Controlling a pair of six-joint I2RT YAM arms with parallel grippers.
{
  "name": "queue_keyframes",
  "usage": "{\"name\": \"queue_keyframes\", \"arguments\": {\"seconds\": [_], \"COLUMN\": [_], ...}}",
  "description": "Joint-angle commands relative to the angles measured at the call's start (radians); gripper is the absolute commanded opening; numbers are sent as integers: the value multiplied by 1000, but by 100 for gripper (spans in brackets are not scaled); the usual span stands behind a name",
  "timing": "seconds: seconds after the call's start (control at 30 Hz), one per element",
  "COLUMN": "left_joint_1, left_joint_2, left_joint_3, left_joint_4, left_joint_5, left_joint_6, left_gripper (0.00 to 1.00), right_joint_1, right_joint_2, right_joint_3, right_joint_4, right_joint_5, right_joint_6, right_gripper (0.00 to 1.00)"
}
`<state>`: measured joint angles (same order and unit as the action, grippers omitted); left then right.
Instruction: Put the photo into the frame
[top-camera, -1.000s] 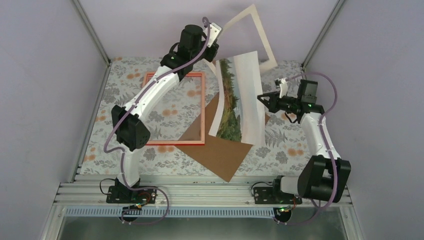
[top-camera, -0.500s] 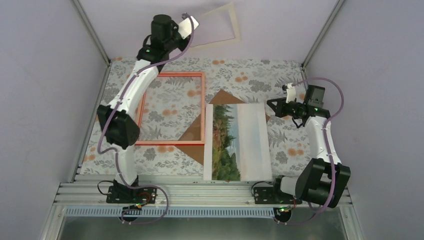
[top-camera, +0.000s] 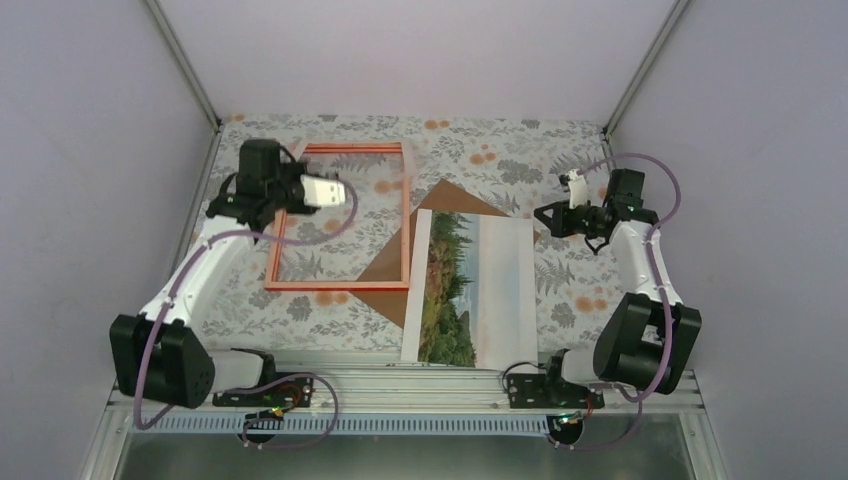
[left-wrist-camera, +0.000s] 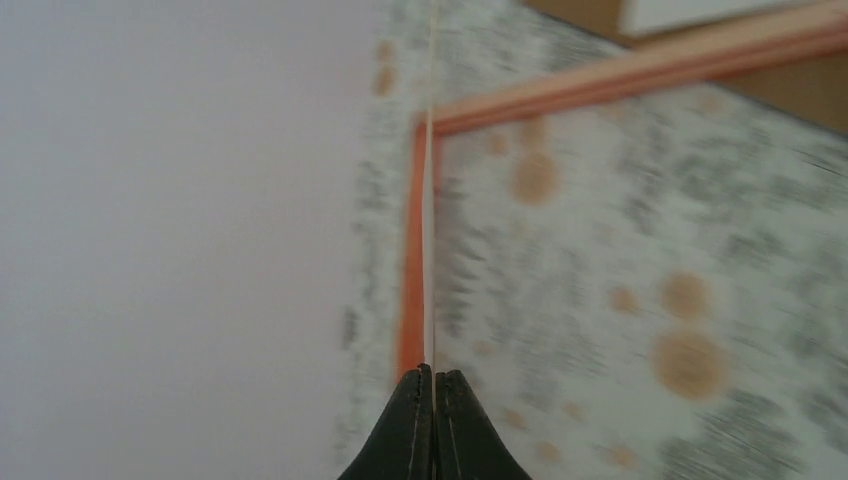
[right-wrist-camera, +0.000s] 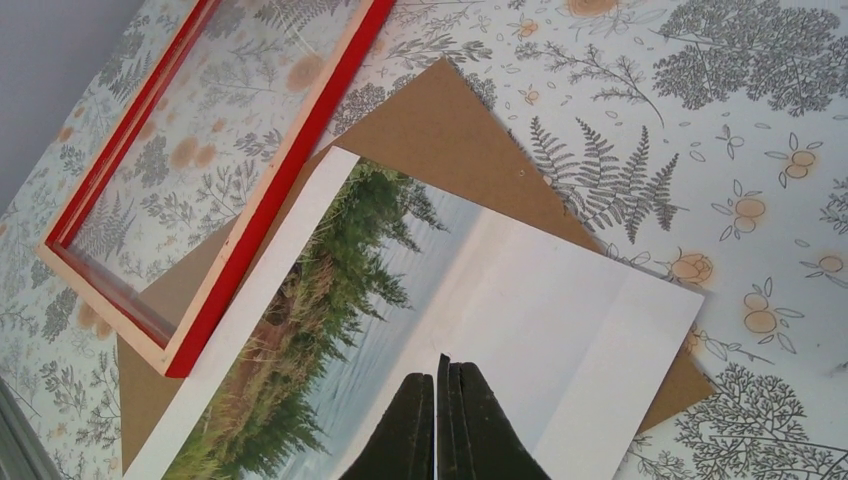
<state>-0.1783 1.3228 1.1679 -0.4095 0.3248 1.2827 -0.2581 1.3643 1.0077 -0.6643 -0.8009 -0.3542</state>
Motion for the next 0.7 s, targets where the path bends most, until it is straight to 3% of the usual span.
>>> {"name": "queue_keyframes", "arguments": {"seconds": [0.0, 0.2, 0.67], "left_joint_1": [11, 46, 95], "left_joint_2": [-118, -199, -359], "left_joint_3": [-186, -334, -562], "left_joint_4": [-44, -25, 35], "left_joint_5": [52, 16, 113], "left_joint_6": [173, 157, 237], "left_gripper": [2, 2, 2], "right_joint_1": [-9, -10, -10], "right_joint_2": [14, 16, 2], "right_joint_3": [57, 72, 57], "right_joint_4": [-30, -43, -59], "right_joint_5": [-9, -15, -8], "right_joint_6": [-47, -51, -50], "right_gripper": [4, 4, 4]}}
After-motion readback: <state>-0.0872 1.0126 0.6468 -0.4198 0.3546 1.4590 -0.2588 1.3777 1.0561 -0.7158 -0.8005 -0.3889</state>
